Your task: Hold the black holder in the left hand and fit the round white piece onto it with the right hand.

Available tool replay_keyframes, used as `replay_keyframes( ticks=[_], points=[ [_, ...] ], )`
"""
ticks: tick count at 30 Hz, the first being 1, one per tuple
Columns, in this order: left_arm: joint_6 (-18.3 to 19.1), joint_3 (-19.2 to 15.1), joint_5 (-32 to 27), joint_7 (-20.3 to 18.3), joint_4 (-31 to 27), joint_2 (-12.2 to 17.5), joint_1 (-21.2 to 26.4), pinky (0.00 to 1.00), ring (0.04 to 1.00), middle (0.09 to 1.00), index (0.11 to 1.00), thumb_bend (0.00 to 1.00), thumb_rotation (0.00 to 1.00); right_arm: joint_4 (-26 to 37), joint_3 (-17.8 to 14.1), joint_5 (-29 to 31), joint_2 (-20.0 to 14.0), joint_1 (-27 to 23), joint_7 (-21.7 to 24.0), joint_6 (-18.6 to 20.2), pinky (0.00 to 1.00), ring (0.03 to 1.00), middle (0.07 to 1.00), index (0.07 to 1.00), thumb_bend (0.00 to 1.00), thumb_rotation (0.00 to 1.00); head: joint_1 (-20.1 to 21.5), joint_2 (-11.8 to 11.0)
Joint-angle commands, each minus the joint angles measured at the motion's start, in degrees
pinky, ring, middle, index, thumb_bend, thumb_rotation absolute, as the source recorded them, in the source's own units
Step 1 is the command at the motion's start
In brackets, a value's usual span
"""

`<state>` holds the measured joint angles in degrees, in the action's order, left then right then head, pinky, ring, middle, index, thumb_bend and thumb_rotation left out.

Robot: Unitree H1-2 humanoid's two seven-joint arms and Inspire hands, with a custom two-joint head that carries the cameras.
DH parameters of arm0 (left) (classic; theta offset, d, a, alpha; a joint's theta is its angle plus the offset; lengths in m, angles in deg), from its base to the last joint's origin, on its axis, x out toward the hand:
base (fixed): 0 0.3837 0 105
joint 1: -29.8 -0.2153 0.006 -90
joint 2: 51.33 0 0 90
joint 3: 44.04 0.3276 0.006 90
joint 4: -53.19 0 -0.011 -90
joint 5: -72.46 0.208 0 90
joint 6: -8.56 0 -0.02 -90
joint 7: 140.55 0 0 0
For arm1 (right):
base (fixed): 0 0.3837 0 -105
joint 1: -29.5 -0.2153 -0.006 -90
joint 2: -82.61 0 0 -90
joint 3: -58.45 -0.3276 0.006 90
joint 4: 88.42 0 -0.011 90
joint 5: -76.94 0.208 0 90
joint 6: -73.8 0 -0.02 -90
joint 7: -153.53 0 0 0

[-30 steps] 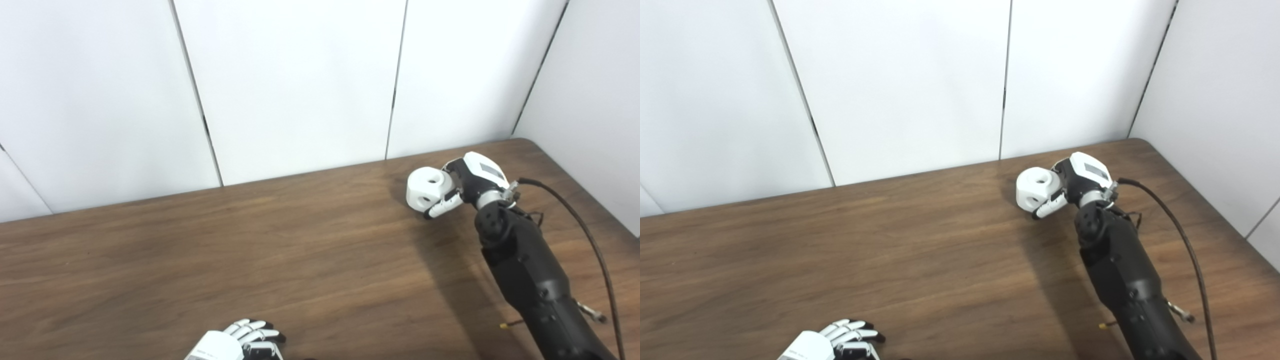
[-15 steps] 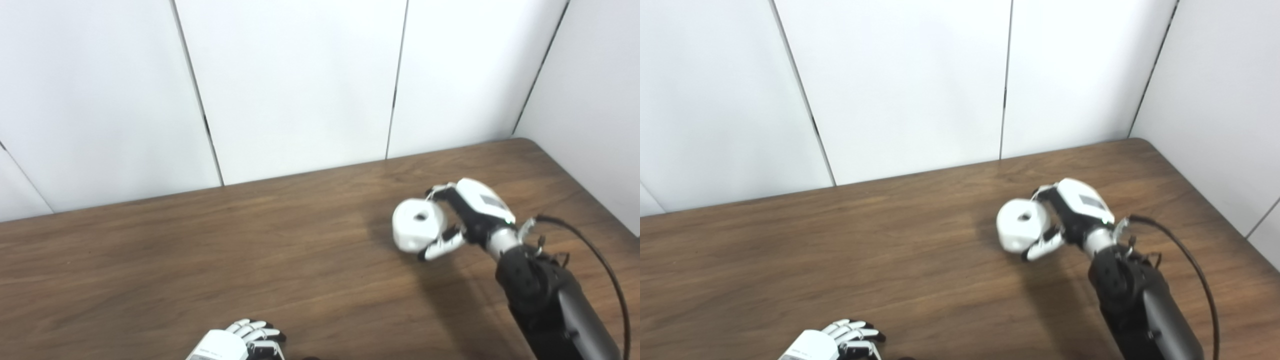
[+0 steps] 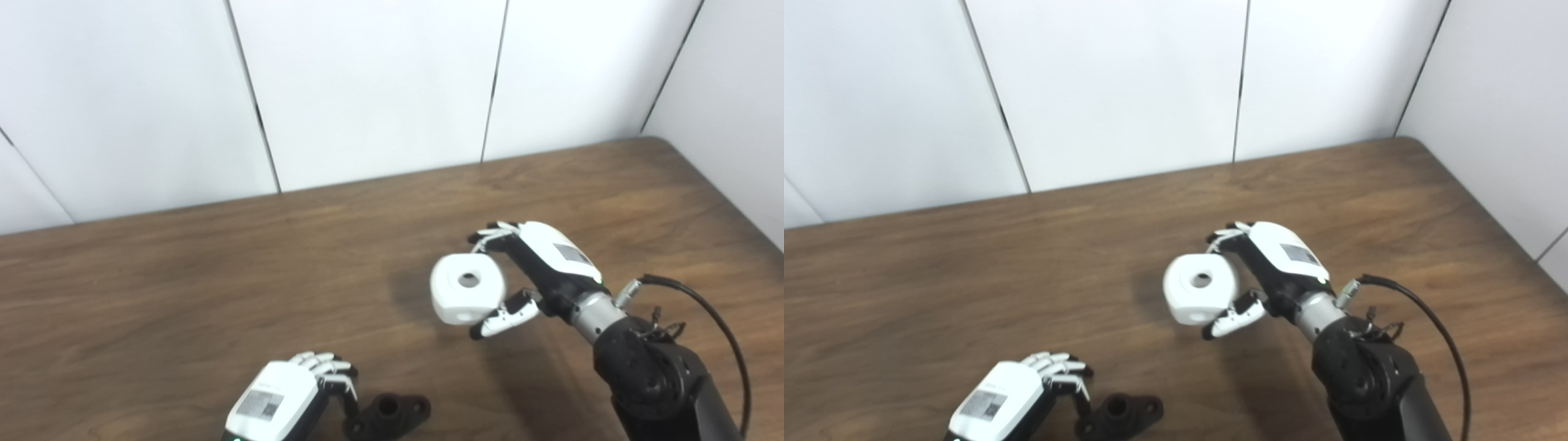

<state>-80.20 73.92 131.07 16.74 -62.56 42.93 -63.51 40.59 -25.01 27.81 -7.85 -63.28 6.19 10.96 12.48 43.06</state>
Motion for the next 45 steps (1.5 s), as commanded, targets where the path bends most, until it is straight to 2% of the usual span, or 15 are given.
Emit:
replay_keyframes(
  ticks=[1,6,11,15,22,27,36,40,45],
  points=[
    [1.38,2.15,2.60,-6.64,2.66,-0.40,-0.70,0.86,0.849,0.791,0.490,0.52,0.05,2.96,0.37,-0.35,0.96,-0.65,0.58,-0.49,1.00,0.964,0.832,0.483,0.52,0.14,-0.66,0.46],
    [2.11,2.29,3.10,-8.21,2.76,-2.01,0.37,0.86,0.852,0.793,0.489,0.52,0.05,4.42,2.45,-2.12,3.61,-0.04,2.09,-0.62,1.00,0.953,0.822,0.483,0.52,0.14,-3.10,2.38],
    [2.27,2.48,4.28,-9.47,2.64,-2.99,1.33,0.86,0.852,0.793,0.489,0.52,0.05,5.31,3.14,-3.65,6.05,-0.08,4.69,-0.49,0.98,0.949,0.823,0.483,0.53,0.14,-4.87,4.28],
    [3.04,2.46,5.03,-11.24,2.14,-3.73,1.92,0.87,0.856,0.796,0.490,0.52,0.05,6.05,3.68,-4.07,8.02,0.26,5.72,-0.58,1.00,0.949,0.821,0.483,0.52,0.14,-6.21,5.91],
    [3.54,2.58,6.93,-13.53,1.08,-4.92,2.37,0.86,0.858,0.796,0.490,0.51,0.06,7.37,4.26,-4.16,9.54,0.25,7.41,-0.67,1.00,0.951,0.819,0.483,0.52,0.14,-7.53,7.56],
    [3.28,2.22,7.00,-13.43,0.61,-5.44,2.41,0.86,0.850,0.793,0.490,0.52,0.05,8.23,4.39,-4.39,9.67,-0.41,9.52,-0.62,1.00,0.956,0.822,0.483,0.52,0.14,-7.13,9.07],
    [3.28,2.11,8.75,-15.53,-0.12,-6.21,2.98,0.85,0.852,0.795,0.490,0.51,0.06,12.50,2.76,-3.05,8.67,-0.80,14.52,-0.46,1.00,0.947,0.814,0.482,0.53,0.14,-7.22,9.95],
    [3.25,1.79,8.55,-15.75,-0.30,-6.46,3.11,0.85,0.850,0.794,0.490,0.52,0.06,14.30,0.67,-3.39,8.77,-1.10,18.50,-0.28,1.00,0.958,0.821,0.483,0.52,0.14,-7.08,10.21],
    [3.21,1.58,9.10,-16.51,-0.70,-6.60,3.30,0.85,0.851,0.796,0.490,0.51,0.06,14.80,-1.54,-2.83,9.76,-1.11,21.20,-0.27,1.00,0.961,0.823,0.483,0.52,0.14,-6.74,10.54]
  ],
)
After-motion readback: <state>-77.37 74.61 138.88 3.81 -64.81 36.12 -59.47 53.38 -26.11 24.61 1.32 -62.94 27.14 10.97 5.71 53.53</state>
